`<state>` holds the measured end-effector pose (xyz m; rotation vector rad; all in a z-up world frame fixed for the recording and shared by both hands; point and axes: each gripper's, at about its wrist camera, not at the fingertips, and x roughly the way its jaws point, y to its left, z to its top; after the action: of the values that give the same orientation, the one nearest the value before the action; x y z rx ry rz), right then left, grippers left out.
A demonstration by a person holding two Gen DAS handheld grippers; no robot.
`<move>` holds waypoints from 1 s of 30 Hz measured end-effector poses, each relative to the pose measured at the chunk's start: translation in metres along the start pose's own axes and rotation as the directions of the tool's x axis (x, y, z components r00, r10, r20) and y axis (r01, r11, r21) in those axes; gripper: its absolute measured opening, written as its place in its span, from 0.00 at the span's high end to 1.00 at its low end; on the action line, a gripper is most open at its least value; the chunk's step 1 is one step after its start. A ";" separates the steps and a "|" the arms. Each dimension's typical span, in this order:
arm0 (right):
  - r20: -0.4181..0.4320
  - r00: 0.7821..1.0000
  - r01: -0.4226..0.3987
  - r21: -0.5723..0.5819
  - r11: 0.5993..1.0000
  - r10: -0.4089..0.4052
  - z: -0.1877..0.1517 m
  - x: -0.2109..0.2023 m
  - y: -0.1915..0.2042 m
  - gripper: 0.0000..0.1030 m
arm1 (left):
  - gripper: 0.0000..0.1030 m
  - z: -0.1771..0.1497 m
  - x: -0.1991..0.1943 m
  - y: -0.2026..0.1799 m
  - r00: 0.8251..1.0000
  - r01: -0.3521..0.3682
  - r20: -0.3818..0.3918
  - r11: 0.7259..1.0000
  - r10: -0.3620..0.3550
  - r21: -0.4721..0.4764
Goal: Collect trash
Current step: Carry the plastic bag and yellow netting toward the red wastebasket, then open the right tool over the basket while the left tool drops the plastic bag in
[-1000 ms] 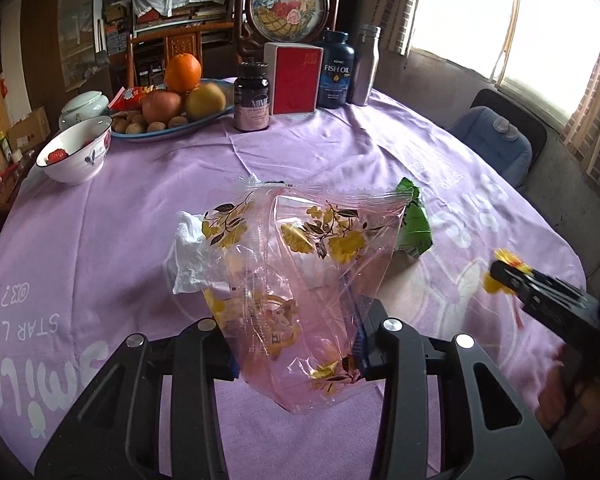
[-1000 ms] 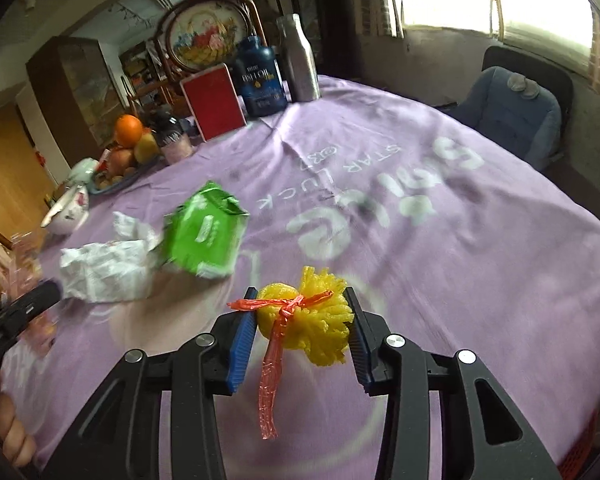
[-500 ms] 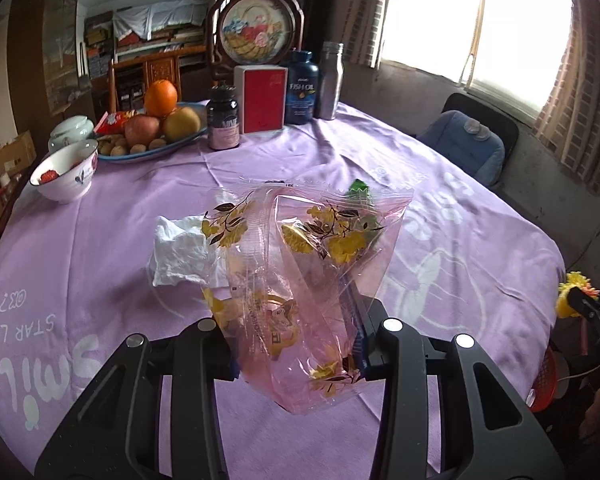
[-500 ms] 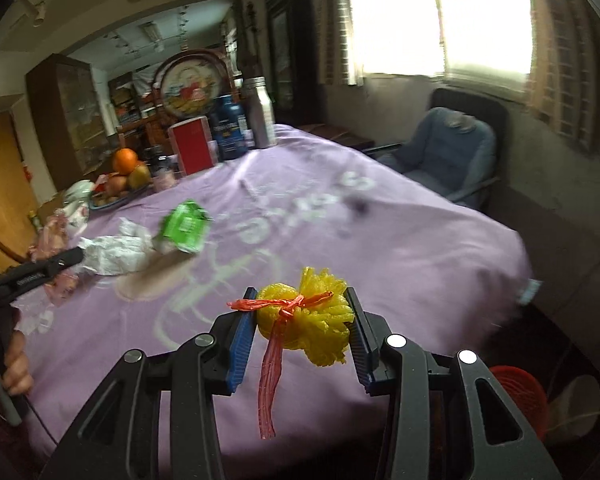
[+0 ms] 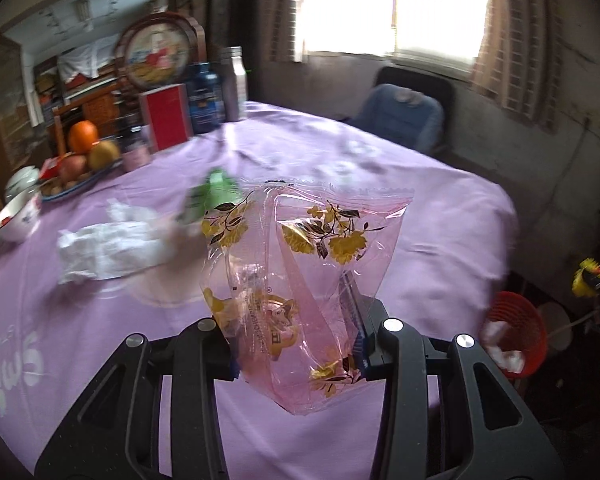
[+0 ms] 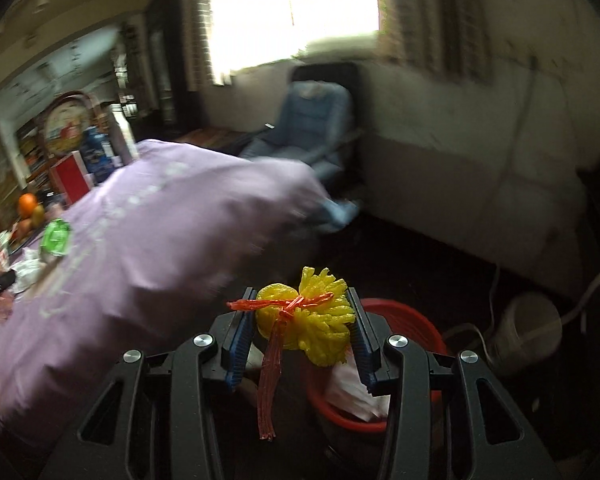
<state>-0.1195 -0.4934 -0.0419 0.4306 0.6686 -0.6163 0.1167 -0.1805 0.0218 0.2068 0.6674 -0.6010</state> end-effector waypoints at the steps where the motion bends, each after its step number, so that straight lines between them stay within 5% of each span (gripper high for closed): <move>1: -0.015 1.000 0.005 0.017 1.000 -0.005 -0.004 0.005 -0.010 0.57 | 0.60 0.002 0.001 -0.007 1.000 0.018 -0.002 1.000 -0.018 0.005; 14: -0.166 0.986 0.044 0.130 0.990 -0.022 -0.032 0.090 -0.071 0.49 | 0.60 0.009 0.038 -0.120 0.980 0.185 -0.098 0.977 -0.174 0.105; 30: -0.054 0.998 0.048 0.222 0.974 -0.037 -0.032 0.058 -0.115 0.34 | 0.60 -0.006 0.102 -0.234 0.921 0.350 -0.272 0.901 -0.280 0.257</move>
<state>-0.1726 -0.5833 -0.1241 0.6437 0.6594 -0.7272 0.0406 -0.4146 -0.0459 0.4643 0.8398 -1.0068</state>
